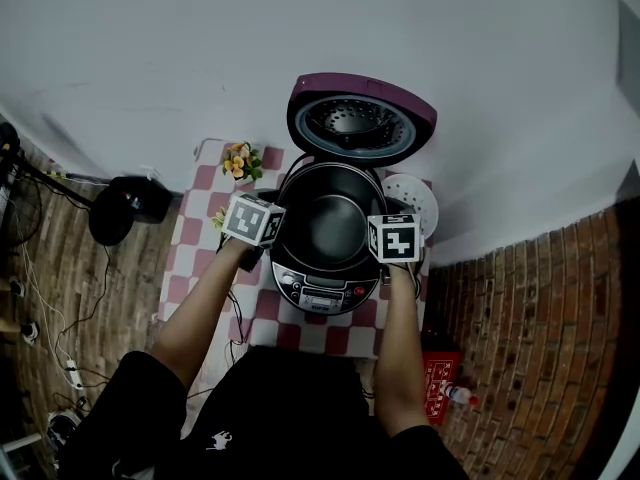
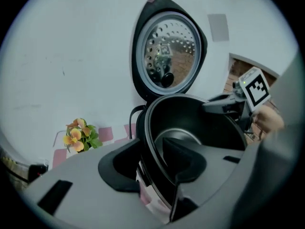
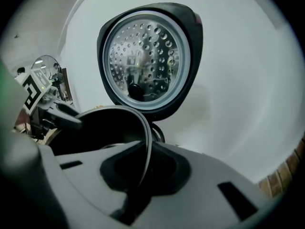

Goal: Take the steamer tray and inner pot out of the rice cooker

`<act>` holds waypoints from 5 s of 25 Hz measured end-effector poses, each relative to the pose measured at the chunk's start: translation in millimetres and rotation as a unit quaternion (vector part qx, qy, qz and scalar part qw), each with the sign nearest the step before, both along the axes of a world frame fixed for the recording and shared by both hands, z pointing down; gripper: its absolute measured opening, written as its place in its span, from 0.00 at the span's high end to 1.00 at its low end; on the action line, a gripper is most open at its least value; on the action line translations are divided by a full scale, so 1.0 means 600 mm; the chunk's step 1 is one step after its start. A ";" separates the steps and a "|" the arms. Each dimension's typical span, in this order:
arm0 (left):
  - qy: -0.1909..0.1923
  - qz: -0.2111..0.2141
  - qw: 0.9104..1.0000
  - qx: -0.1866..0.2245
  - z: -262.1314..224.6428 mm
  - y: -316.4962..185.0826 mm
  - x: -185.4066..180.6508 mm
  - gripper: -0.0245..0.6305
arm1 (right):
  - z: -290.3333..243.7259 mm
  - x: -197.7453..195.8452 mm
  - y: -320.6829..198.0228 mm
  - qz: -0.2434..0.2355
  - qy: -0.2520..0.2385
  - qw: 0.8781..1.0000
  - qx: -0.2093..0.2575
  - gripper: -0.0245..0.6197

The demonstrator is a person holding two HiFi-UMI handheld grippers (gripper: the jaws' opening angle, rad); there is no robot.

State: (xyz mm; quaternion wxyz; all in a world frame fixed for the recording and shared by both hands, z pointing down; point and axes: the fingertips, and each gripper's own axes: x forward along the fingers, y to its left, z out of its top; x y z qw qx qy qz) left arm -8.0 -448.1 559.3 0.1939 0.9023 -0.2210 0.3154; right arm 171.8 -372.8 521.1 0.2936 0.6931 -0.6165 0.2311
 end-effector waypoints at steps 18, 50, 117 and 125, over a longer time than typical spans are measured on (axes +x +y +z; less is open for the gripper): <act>0.196 -0.080 0.977 0.003 -0.184 0.030 -0.017 0.90 | -0.135 -0.013 0.050 -0.001 -0.108 0.984 0.142 0.93; 0.267 -0.144 0.941 0.151 -0.397 0.263 0.023 0.91 | -0.332 0.050 0.238 -0.078 -0.114 0.944 0.299 0.92; 0.076 -0.160 0.983 -0.053 0.099 0.529 0.176 0.91 | 0.172 0.197 0.516 -0.019 -0.202 0.978 0.050 0.92; 0.084 -0.165 0.981 -0.064 0.115 0.511 0.182 0.91 | 0.187 0.202 0.501 -0.019 -0.201 0.978 0.045 0.92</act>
